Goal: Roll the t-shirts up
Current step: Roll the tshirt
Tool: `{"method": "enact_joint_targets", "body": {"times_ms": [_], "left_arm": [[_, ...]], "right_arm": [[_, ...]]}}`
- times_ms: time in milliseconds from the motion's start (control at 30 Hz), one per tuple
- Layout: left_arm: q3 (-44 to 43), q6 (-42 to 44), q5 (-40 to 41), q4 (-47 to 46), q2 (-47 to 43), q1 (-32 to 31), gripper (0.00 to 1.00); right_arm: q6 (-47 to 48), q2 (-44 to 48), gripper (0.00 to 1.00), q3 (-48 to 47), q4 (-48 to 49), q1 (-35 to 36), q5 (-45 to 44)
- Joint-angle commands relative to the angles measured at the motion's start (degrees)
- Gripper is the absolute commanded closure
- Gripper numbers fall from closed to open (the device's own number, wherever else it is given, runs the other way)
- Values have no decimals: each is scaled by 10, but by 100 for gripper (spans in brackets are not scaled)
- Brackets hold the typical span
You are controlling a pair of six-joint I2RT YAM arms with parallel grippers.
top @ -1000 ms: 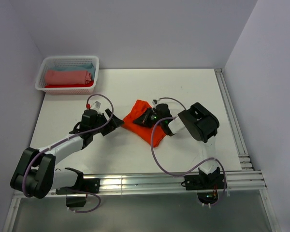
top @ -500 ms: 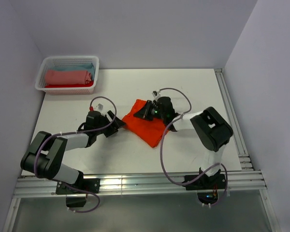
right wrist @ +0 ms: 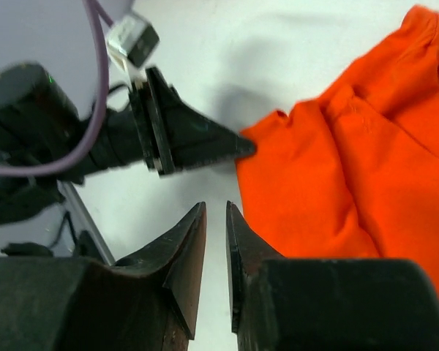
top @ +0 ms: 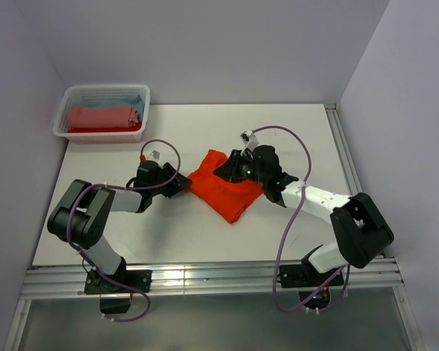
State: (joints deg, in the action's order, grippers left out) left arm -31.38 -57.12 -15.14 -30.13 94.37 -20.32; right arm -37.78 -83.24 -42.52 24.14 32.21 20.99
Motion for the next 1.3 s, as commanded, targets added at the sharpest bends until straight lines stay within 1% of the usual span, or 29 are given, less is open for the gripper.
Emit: {"method": "enact_joint_targets", "body": {"times_ms": [0, 33, 67, 100, 133, 167, 200, 233, 267, 333, 367, 400, 467, 500, 600, 633, 800, 900, 933, 1000, 1167, 1267], "left_arm": [[-31, 14, 21, 24, 14, 0, 53], [-40, 22, 33, 35, 13, -1, 57], [-47, 26, 38, 45, 12, -2, 61], [-53, 30, 41, 59, 11, -2, 68], [-65, 38, 43, 79, 10, -2, 71], [-72, 42, 42, 91, 10, -3, 79], [-87, 46, 42, 103, 11, -3, 82], [-94, 50, 37, 126, 12, -3, 88], [-103, 53, 35, 138, 13, -3, 96], [-123, 59, 27, 167, 15, -3, 100], [-131, 61, 23, 177, 15, -3, 100], [-146, 68, 20, 189, 14, -3, 100], [-160, 74, 12, 218, 12, -3, 100], [-170, 77, 6, 225, 11, -3, 100], [-187, 82, -2, 255, 5, -3, 100], [-190, 83, -6, 260, 4, -3, 100], [-218, 90, -24, 296, 12, -3, 100], [-230, 91, -31, 300, 19, -2, 100], [-234, 91, -30, 318, 22, -2, 100], [-242, 93, -35, 322, 26, 0, 100], [-259, 97, -49, 341, 32, 5, 100], [-264, 99, -63, 343, 38, 10, 100]], "right_arm": [[93, 40, 75, 11, -75, 12, -18], [106, 46, 75, 12, -99, 15, -17], [130, 55, 72, 12, -113, 22, -25], [143, 58, 70, 10, -129, 28, -38], [155, 62, 67, 0, -146, 36, -52], [182, 62, 63, -6, -182, 57, -94], [194, 62, 62, -21, -201, 71, -119], [204, 58, 61, -26, -224, 86, -140], [221, 52, 57, -32, -233, 114, -180], [240, 43, 48, -48, -255, 139, -209], [247, 40, 35, -52, -262, 150, -232], [253, 31, 28, -64, -269, 173, -279], [265, 20, 18, -78, -291, 196, -312], [267, 9, 16, -93, -298, 211, -352], [267, -17, 14, -131, -326, 233, -410], [273, -38, 14, -141, -334, 247, -449], [293, -122, 14, -205, -361, 281, -537], [306, -163, 14, -223, -361, 291, -550], [309, -173, 14, -225, -357, 293, -551], [314, -199, 13, -236, -357, 297, -565], [334, -248, 13, -262, -359, 305, -629], [342, -271, 13, -274, -361, 305, -645]]}}
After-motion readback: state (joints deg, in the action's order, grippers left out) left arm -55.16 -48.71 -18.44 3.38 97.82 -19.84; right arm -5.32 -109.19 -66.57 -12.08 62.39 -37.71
